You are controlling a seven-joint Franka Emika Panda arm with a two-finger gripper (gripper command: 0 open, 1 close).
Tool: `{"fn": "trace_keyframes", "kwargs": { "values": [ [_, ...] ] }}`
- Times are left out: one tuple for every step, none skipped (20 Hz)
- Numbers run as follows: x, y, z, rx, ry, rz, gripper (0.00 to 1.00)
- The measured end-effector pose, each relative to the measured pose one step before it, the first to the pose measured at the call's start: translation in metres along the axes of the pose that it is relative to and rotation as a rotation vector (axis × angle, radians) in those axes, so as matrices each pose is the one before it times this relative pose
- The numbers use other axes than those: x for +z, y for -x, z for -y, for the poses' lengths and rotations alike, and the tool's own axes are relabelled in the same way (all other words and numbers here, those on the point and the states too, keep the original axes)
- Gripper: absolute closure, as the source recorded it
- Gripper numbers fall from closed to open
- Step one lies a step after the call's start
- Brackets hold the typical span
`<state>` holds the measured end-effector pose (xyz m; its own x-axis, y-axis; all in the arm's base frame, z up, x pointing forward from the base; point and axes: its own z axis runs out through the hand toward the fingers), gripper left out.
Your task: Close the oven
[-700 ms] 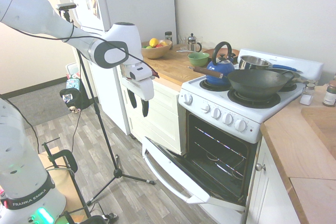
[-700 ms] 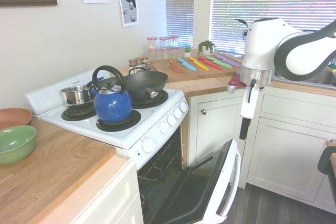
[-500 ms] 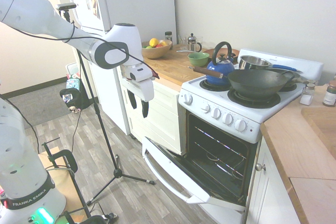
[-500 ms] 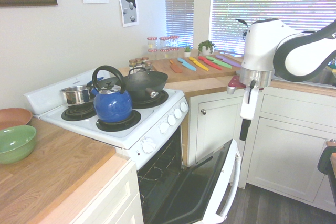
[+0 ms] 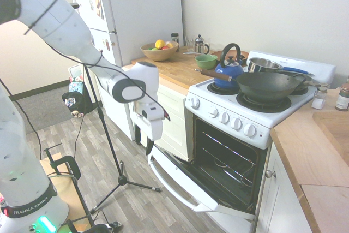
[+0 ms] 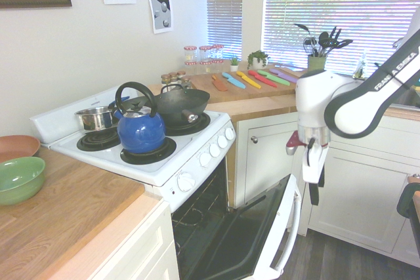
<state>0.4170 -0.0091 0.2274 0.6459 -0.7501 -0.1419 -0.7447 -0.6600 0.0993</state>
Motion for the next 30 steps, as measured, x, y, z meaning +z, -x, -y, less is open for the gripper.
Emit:
{"fn": "trace_keyframes", "kwargs": {
  "values": [
    [0.01523, -0.00164, 0.00065, -0.00533, -0.00409, -0.00355, 0.00],
    [0.01641, -0.00061, -0.00044, -0.00403, 0.00112, 0.00007, 0.00],
    [0.01612, -0.00027, -0.00041, -0.00118, 0.00146, 0.00290, 0.00],
    [0.01556, -0.00025, -0.00037, -0.00095, 0.00050, 0.00508, 0.00],
    [0.01428, -0.00032, -0.00027, -0.00256, -0.00154, 0.00257, 0.00],
    [0.01328, 0.00019, -0.00011, -0.00255, -0.00503, 0.00188, 0.00],
    [0.01146, 0.00029, 0.00072, -0.00457, -0.01027, -0.00464, 0.00],
    [0.00999, 0.00076, 0.00167, -0.00496, -0.01284, -0.00916, 0.00],
    [0.00825, 0.00109, 0.00240, -0.00798, -0.01047, -0.00837, 0.00],
    [0.00645, -0.00001, 0.00312, -0.00776, -0.00673, -0.00864, 0.00],
    [0.00363, -0.00173, 0.00408, -0.00447, -0.00970, -0.01247, 0.00],
    [0.00141, -0.00334, 0.00448, -0.00242, -0.01218, -0.01632, 0.00],
    [-0.00054, -0.00520, 0.00429, -0.00122, -0.01255, -0.01520, 0.00],
    [-0.00179, -0.00588, 0.00355, -0.00183, -0.01166, -0.01433, 0.00],
    [-0.00259, -0.00704, 0.00318, -0.00052, -0.01125, -0.01526, 0.00],
    [-0.00237, -0.00774, 0.00227, 0.00290, -0.00765, -0.01222, 0.00],
    [-0.00103, -0.00726, 0.00152, 0.00644, -0.00526, -0.00949, 0.00],
    [0.00077, -0.00695, 0.00085, 0.00805, -0.00247, -0.00482, 0.00],
    [0.00260, -0.00546, -0.00033, 0.00607, 0.00096, -0.00166, 0.00],
    [0.00440, -0.00372, -0.00147, 0.00550, 0.00554, 0.00234, 0.00],
    [0.00569, -0.00251, -0.00255, 0.00498, 0.00947, 0.00489, 0.00],
    [0.00605, -0.00120, -0.00325, 0.00397, 0.01110, 0.00647, 0.00],
    [0.00545, -0.00086, -0.00303, 0.00323, 0.01104, 0.00571, 0.00],
    [0.00463, -0.00064, -0.00249, 0.00175, 0.00883, 0.00477, 0.00],
    [0.00367, -0.00030, -0.00118, -0.00151, 0.00537, 0.00343, 0.00],
    [0.00302, -0.00026, 0.00012, -0.00479, 0.00263, 0.00196, 0.00],
    [0.00231, -0.00073, 0.00066, -0.00632, 0.00032, -0.00080, 0.00],
    [0.00226, -0.00109, 0.00137, -0.00511, -0.00142, -0.00266, 0.00],
    [0.00255, -0.00112, 0.00209, -0.00440, -0.00253, -0.00335, 0.00],
    [0.00221, -0.00198, 0.00248, -0.00335, -0.00417, -0.00571, 0.00]
  ]
}}
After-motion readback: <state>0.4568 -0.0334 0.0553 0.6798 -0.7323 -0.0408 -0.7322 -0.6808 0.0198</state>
